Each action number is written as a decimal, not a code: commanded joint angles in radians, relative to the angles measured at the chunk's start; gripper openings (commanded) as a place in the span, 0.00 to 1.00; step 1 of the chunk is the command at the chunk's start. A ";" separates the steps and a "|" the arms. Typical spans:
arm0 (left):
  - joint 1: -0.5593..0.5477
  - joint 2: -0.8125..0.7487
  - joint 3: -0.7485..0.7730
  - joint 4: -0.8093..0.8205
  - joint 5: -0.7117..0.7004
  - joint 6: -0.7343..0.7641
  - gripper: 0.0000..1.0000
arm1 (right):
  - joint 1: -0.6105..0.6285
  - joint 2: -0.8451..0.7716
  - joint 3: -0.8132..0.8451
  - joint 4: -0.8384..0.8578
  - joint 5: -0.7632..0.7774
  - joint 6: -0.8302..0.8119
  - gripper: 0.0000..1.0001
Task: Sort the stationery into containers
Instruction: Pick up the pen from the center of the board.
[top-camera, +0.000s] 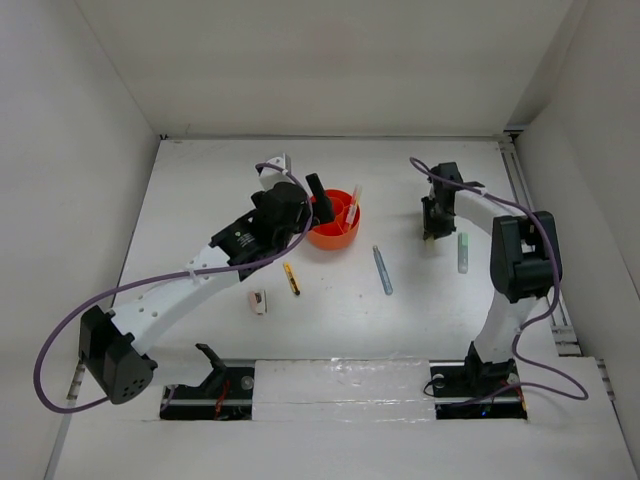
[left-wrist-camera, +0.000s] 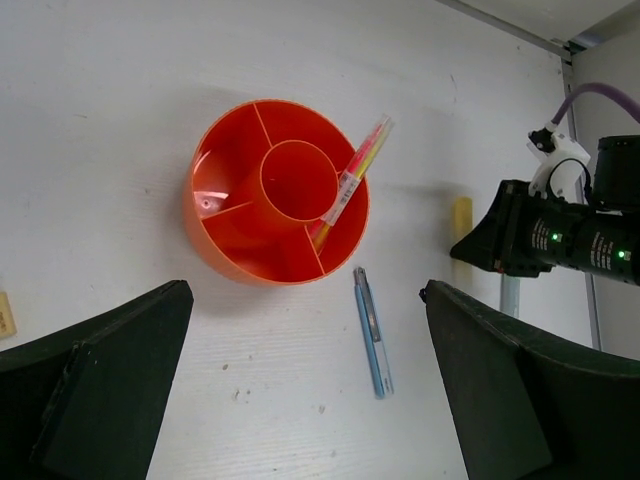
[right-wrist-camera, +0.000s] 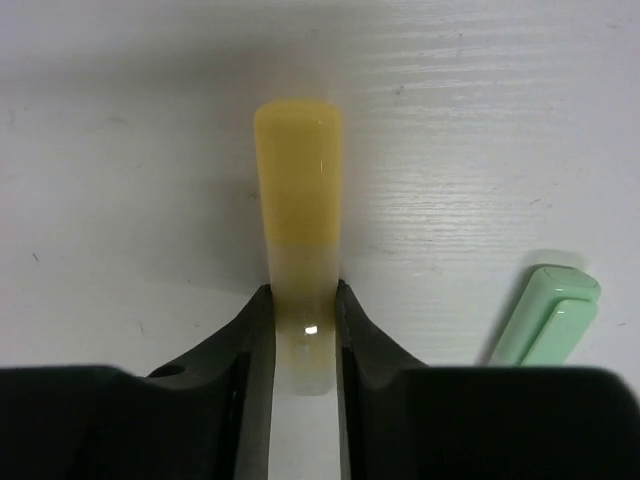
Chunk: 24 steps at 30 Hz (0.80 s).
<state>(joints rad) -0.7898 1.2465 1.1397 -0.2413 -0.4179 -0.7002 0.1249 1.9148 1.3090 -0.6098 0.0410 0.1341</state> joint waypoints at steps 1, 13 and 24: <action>0.003 -0.028 -0.012 0.043 0.028 0.005 1.00 | 0.048 -0.104 -0.092 0.048 -0.029 -0.004 0.00; 0.003 -0.123 -0.156 0.397 0.358 0.131 1.00 | 0.286 -0.589 -0.387 0.272 -0.154 0.107 0.00; -0.008 -0.098 -0.221 0.580 0.533 0.202 1.00 | 0.522 -0.678 -0.301 0.308 -0.205 0.160 0.00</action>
<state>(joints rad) -0.7925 1.1439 0.9253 0.2481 0.0612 -0.5362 0.6151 1.2827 0.9474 -0.3740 -0.1463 0.2665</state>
